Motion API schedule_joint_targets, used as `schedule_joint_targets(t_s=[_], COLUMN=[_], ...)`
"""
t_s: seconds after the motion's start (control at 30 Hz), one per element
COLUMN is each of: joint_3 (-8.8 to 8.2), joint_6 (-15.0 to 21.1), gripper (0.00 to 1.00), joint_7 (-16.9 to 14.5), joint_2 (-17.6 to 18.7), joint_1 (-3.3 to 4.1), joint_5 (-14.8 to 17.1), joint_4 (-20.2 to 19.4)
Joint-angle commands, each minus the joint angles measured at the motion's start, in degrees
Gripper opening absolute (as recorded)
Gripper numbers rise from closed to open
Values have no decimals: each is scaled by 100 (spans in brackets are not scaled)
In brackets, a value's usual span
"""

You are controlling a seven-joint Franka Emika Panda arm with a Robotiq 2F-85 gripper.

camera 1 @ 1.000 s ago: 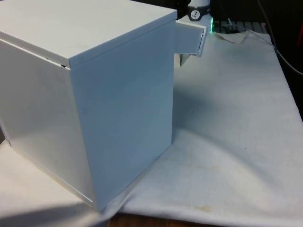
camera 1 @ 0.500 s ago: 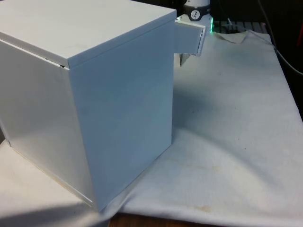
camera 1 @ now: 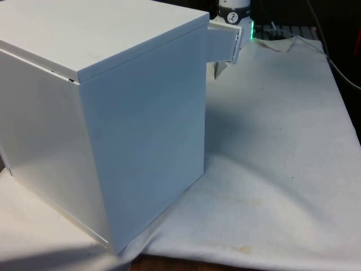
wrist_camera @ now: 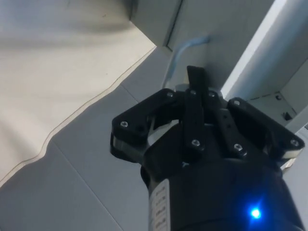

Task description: Open the drawer, then close it.

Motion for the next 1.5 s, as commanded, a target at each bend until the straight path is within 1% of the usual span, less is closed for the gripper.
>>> schedule_joint_targets(t_s=[0.0,0.1,0.13,0.17,0.43,0.47,0.5,0.73,0.77,0.8,0.9,1.03,1.07,1.1,1.27,1.33,1.37,1.4,1.47], joint_3=[-6,-6,0,0,11,11,11,6,11,6,0,-34,-23,-46,-86,-132,-103,-155,-189], joint_6=[-6,-23,-11,-23,-80,-97,-86,-97,-115,-97,-92,-63,-120,-57,-11,29,-86,40,86], gripper=[0,0,0,0,0,0,0,0,0,0,0,0,0,0,0,0,0,0,0], joint_7=[74,103,29,115,235,166,258,344,246,390,458,527,430,539,596,602,561,607,607], joint_2=[80,109,46,120,206,178,252,361,281,395,447,533,470,556,670,733,682,762,808], joint_1=[-17,-17,0,-17,-6,6,-6,-11,6,-6,-17,-17,0,-17,-29,-29,-6,-29,-23], joint_5=[-115,-115,0,-115,-126,0,-126,-126,0,-132,-143,-132,0,-126,-109,-80,0,-69,-52], joint_4=[143,189,80,206,355,298,407,550,447,590,647,756,676,785,911,997,928,1026,1083])
